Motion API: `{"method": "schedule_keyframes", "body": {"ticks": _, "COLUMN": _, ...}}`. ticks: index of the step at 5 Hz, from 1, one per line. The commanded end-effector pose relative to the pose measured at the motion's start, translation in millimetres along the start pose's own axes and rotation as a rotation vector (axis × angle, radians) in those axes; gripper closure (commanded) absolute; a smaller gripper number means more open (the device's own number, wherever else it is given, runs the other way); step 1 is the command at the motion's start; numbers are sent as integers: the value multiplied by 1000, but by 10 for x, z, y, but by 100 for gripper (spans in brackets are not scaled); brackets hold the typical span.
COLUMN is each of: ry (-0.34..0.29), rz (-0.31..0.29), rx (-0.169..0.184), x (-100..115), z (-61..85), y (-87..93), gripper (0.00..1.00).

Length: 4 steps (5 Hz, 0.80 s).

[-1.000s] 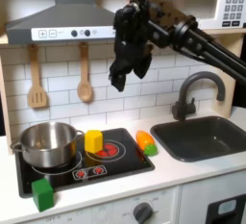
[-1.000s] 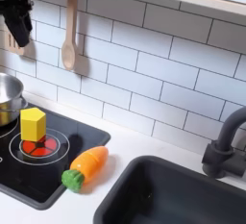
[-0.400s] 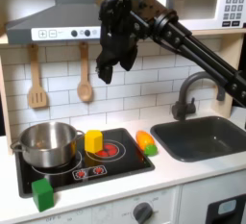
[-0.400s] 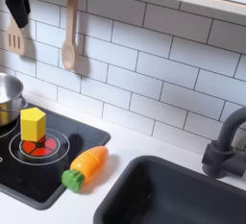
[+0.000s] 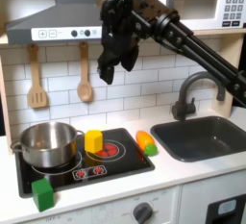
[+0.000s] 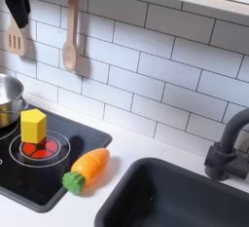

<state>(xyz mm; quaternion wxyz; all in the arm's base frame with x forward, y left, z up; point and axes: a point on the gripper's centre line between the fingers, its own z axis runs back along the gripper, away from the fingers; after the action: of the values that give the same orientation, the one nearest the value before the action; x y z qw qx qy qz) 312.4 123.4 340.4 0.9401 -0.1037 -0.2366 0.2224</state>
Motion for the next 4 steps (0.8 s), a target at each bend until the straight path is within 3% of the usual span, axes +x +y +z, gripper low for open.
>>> {"method": "schedule_keyframes", "body": {"ticks": 1, "ry": 78, "rz": 32, "rx": 91, "x": -226, "z": -226, "y": 279, "gripper": 0}}
{"method": "schedule_keyframes", "body": {"ticks": 2, "ry": 57, "rz": 4, "rx": 84, "x": -191, "z": -153, "y": 190, "gripper": 0}}
{"method": "schedule_keyframes", "body": {"ticks": 3, "ry": 70, "rz": 26, "rx": 71, "x": -220, "z": -152, "y": 212, "gripper": 0}}
{"method": "schedule_keyframes", "body": {"ticks": 4, "ry": 51, "rz": 41, "rx": 84, "x": -224, "z": -33, "y": 204, "gripper": 0}}
